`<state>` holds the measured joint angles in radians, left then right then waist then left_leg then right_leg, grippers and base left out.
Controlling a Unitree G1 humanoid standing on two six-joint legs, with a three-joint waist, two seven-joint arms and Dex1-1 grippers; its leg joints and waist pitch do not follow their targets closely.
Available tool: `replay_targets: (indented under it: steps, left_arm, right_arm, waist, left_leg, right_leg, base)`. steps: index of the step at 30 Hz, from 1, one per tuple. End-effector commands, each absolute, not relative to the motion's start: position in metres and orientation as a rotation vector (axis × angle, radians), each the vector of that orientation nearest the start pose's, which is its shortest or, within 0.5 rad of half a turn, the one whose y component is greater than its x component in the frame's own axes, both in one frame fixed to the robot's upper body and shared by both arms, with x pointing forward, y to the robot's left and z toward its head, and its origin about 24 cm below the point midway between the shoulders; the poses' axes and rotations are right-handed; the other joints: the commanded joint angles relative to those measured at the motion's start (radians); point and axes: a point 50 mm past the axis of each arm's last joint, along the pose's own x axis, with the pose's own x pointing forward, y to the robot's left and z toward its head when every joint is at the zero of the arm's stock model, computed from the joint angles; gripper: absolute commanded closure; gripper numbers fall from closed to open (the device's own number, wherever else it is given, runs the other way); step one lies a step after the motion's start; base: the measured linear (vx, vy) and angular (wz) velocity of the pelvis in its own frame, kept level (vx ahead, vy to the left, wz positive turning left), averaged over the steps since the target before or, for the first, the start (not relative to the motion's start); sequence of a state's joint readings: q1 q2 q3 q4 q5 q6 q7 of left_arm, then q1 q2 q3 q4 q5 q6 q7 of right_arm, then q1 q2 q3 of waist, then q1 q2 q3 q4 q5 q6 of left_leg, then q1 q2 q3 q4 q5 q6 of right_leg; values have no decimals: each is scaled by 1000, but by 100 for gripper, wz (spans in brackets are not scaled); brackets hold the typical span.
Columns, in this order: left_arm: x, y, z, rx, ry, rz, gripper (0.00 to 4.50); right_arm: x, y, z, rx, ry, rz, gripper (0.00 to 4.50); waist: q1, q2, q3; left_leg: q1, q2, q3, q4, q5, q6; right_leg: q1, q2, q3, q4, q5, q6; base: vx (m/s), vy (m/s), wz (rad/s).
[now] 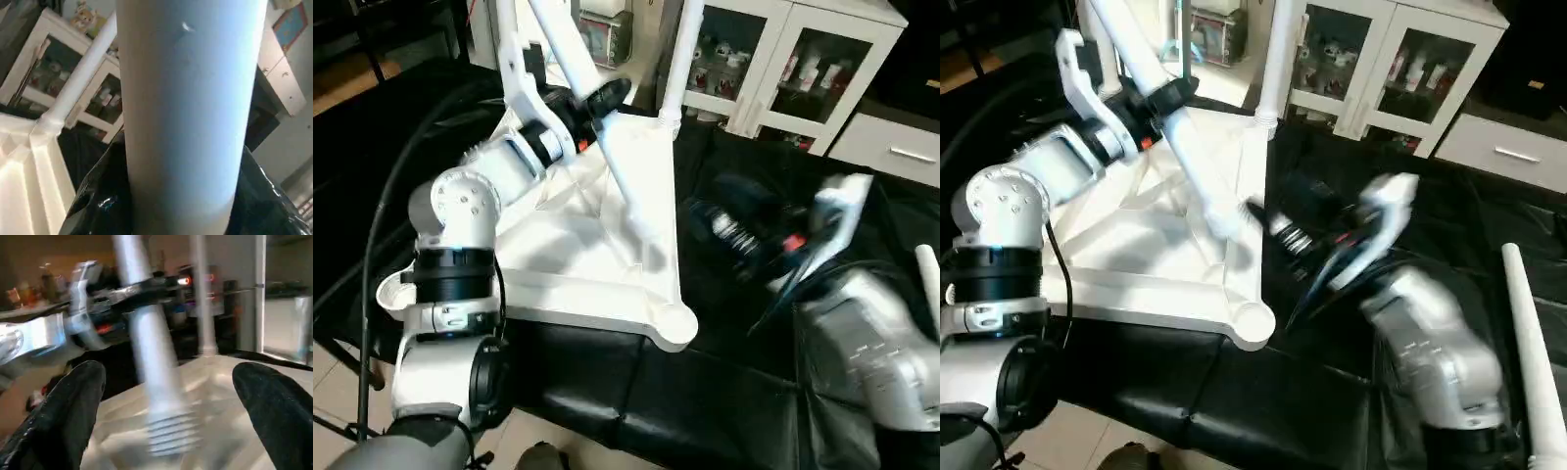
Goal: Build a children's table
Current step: Pick table leg
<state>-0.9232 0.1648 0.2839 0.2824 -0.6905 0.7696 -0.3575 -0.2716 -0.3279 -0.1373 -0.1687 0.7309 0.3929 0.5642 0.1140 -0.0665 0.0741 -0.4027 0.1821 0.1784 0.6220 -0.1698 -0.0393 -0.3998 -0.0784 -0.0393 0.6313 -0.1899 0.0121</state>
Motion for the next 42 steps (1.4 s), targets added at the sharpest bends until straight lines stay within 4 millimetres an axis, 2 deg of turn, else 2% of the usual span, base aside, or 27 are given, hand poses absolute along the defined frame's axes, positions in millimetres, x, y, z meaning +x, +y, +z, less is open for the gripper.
replay_targets:
  steps: [1,3,5,10,13,14,19,20,24,25,26,28,29,30,31,36,38,40,42]
  left_arm:
    - [367,116,235,-538,-20,-751,264]
    - [366,115,236,-532,-26,-770,264]
    - [364,114,236,-531,-26,-783,264]
    - [362,112,236,-524,-25,-807,264]
    - [361,112,237,-524,-28,-815,264]
    - [360,112,237,-524,-27,-822,264]
    - [359,110,236,-523,-21,-837,264]
    - [358,109,237,-524,-23,-846,264]
    - [351,104,240,-502,-43,-944,264]
    - [348,102,241,-487,-54,-987,264]
    - [340,98,240,-401,-68,-1073,264]
    - [336,96,240,-357,-70,-1117,264]
    - [330,94,238,-282,-61,-1189,264]
    - [330,93,238,-269,-59,-1201,264]
    - [328,93,237,-233,-52,-1229,264]
    - [323,89,240,-154,-40,-1332,264]
    - [322,86,241,-148,-50,-1351,264]
    - [320,82,240,-127,-56,-1376,264]
    - [316,76,237,-106,-51,-1420,264]
  right_arm:
    - [290,-201,143,329,-134,552,0]
    - [300,-226,135,290,-55,366,0]
    - [300,-233,132,314,-22,332,0]
    - [291,-229,132,410,14,467,0]
    - [286,-224,134,447,20,545,0]
    - [284,-221,136,461,18,577,0]
    - [282,-222,138,493,11,586,0]
    - [281,-222,138,507,8,585,0]
    - [280,-221,142,522,1,603,0]
    - [280,-220,143,533,-3,615,0]
    - [278,-213,150,554,-17,692,0]
    - [276,-208,153,559,-22,740,0]
    - [269,-195,160,530,-11,870,0]
    - [268,-193,161,524,-7,892,0]
    - [266,-187,162,479,10,955,0]
    - [266,-172,167,308,63,1090,0]
    - [266,-167,164,240,100,1123,0]
    - [269,-159,157,128,133,1142,0]
    - [274,-150,153,103,137,1151,0]
  waist:
    - [1,-1,-79]
    - [3,-1,-80]
    - [3,-8,-82]
    - [5,-15,-84]
    - [5,-14,-83]
    - [6,-9,-83]
    - [4,-10,-80]
    - [6,-7,-81]
    - [8,-10,-81]
    - [8,-7,-81]
    - [7,-4,-81]
    - [5,-4,-82]
    - [5,-1,-81]
    - [6,7,-81]
    - [3,2,-80]
    - [1,1,-76]
    - [3,1,-76]
    - [3,0,-76]
    - [3,0,-77]
  left_leg:
    - [36,38,-10,-82,-169,-49]
    - [37,37,-11,-83,-170,-65]
    - [35,33,-8,-81,-162,-66]
    - [30,35,-9,-77,-138,-17]
    - [30,38,-10,-76,-128,-8]
    - [30,39,-10,-77,-133,-11]
    - [33,40,-11,-81,-173,-38]
    - [35,41,-11,-82,-180,-43]
    - [34,40,-11,-83,-174,-47]
    - [34,40,-11,-83,-170,-48]
    - [34,40,-11,-84,-170,-50]
    - [33,42,-11,-86,-171,-46]
    - [34,42,-12,-87,-175,-46]
    - [34,42,-13,-87,-179,-48]
    - [35,43,-12,-88,-184,-54]
    - [36,44,-13,-92,-225,-81]
    - [37,45,-12,-89,-228,-83]
    - [36,45,-14,-90,-223,-87]
    - [36,45,-13,-90,-218,-89]
  right_leg:
    - [34,-62,30,-71,-157,-175]
    - [36,-60,29,-70,-154,-167]
    - [40,-59,29,-69,-131,-159]
    - [48,-62,28,-66,-100,-169]
    - [46,-63,28,-66,-99,-180]
    - [45,-64,28,-67,-108,-185]
    - [41,-64,28,-74,-174,-175]
    - [38,-64,28,-75,-181,-173]
    - [39,-65,27,-74,-172,-170]
    - [38,-65,28,-74,-168,-170]
    - [38,-64,28,-73,-163,-170]
    - [39,-62,29,-71,-160,-162]
    - [40,-63,28,-72,-161,-161]
    - [39,-62,29,-73,-166,-159]
    - [38,-60,28,-73,-163,-159]
    - [36,-65,30,-77,-247,-150]
    - [33,-67,32,-78,-245,-157]
    - [35,-66,31,-78,-241,-157]
    - [34,-68,32,-75,-227,-157]
  base:
    - [0,0,0]
    - [0,0,0]
    - [0,0,0]
    - [0,0,0]
    - [0,0,0]
    - [0,0,0]
    - [0,0,0]
    - [0,0,0]
    - [0,0,0]
    - [0,0,0]
    - [0,0,0]
    - [0,0,0]
    - [0,0,0]
    - [0,0,0]
    - [0,0,0]
    - [0,0,0]
    - [0,0,0]
    - [0,0,0]
    - [0,0,0]
